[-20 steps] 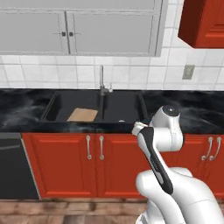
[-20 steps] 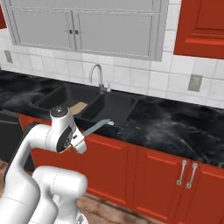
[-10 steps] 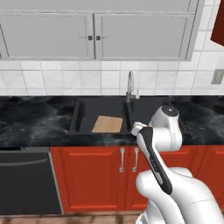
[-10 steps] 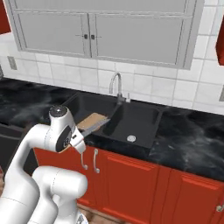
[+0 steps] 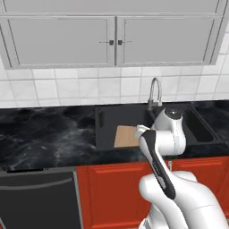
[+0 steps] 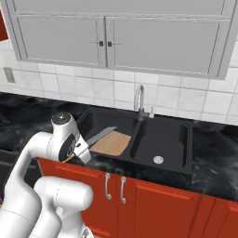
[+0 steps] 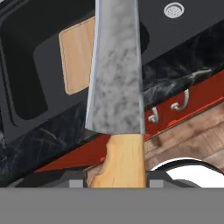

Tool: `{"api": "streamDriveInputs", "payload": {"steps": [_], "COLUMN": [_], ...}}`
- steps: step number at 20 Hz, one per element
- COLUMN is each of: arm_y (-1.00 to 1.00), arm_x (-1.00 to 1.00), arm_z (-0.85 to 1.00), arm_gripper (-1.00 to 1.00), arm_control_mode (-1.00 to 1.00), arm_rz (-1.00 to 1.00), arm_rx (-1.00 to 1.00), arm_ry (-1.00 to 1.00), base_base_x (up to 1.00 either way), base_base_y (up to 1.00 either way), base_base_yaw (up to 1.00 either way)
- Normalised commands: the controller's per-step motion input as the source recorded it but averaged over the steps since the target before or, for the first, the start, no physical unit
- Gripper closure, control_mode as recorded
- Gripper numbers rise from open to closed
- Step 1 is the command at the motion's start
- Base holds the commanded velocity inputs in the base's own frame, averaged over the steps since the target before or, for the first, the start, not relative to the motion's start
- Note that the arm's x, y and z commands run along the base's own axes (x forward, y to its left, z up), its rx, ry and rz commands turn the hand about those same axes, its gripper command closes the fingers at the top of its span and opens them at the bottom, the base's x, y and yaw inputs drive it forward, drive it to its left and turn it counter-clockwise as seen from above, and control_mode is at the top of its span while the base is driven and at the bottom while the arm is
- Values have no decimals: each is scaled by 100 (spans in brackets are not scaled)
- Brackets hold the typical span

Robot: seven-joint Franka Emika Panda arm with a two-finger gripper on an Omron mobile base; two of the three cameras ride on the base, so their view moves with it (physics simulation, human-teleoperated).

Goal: Move the cutting board and knife to the sink. Then move spray from the cabinet to the counter.

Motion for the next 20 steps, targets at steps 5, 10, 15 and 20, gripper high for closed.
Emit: {"api": "streamDriveInputs", "payload": {"steps": [5,10,15,20], "arm_y": [0,0,0,0], "arm_x": [0,0,0,0], "arm_z": [0,0,0,0], "arm_gripper": [100,100,100,100], "arm_control_mode": [100,100,100,100], "arm_rz": [0,0,0,0], "arm_rx": [0,0,0,0], "arm_ry": [0,0,0,0], "base_base_x": [60,23,6,42], "base_base_y": [53,19,0,0], "base_base_yaw": [-14,-5,0,0]}}
